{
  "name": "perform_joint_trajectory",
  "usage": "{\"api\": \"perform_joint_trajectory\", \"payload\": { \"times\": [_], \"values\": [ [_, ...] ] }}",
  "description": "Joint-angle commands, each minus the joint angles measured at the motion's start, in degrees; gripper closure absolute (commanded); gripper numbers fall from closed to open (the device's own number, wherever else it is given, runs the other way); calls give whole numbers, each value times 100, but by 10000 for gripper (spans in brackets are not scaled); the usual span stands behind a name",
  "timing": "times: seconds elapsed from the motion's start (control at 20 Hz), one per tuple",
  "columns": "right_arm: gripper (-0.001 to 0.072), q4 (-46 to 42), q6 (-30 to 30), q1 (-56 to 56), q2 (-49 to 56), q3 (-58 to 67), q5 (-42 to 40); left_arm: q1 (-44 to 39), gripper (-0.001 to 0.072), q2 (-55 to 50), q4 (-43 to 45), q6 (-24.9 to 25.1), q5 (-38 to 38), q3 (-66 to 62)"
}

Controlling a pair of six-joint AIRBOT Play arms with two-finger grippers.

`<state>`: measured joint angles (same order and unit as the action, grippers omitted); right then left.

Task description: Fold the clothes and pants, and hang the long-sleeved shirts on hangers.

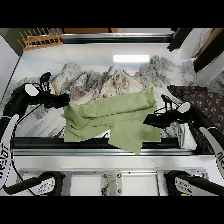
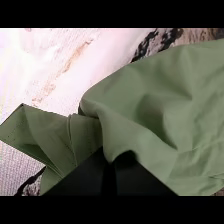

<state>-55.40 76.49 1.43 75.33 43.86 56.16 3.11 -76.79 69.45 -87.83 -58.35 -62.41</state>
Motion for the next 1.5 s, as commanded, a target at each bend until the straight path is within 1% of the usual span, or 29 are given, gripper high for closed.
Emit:
{"api": "perform_joint_trajectory", "payload": {
  "times": [0.0, 0.3, 0.45, 0.5, 0.55, 0.6, 0.7, 0.8, 0.85, 1.0, 1.1, 1.25, 1.35, 1.45],
  "values": [
    [125, 201, -24, -315, 155, -125, -385, -2, 699, -11, 2, 0, -11, -7],
    [131, 562, -24, -490, 160, -125, -798, -2, 699, -11, 4, 0, -2, -7],
    [137, 575, -22, -514, 170, -125, -920, -2, 699, -11, 2, 0, -2, -7],
    [204, 573, -22, -514, 175, -125, -946, -2, 699, -11, 4, 0, -2, -7],
    [355, 573, -22, -514, 175, -127, -968, -2, 699, -11, 2, 0, -2, -7],
    [480, 573, -22, -511, 175, -125, -997, -2, 699, -11, 2, 0, 0, -7],
    [698, 496, -24, -509, 155, -122, -1102, 0, 699, -11, 9, 2, 4, -7],
    [699, 273, -11, -413, 35, 76, -1073, 85, 699, 55, 7, 48, 31, -11],
    [699, 103, -13, -297, -109, 326, -914, 192, 699, 175, 9, 55, 22, -48],
    [699, -575, -22, 203, -831, 1757, -267, 625, 699, 896, 2, 109, -238, -645],
    [699, -702, -22, 514, -1375, 2896, -7, 839, 699, 1565, 0, 109, -463, -1244],
    [699, -699, -22, 817, -2151, 4256, -42, 1008, 699, 2647, 2, 107, -636, -2009],
    [699, -713, -22, 909, -2618, 4719, -144, 1032, 699, 3394, 0, 107, -654, -2328],
    [699, -793, -22, 931, -3126, 4830, -424, 1032, 699, 4041, -2, 105, -645, -2411]
  ]
}}
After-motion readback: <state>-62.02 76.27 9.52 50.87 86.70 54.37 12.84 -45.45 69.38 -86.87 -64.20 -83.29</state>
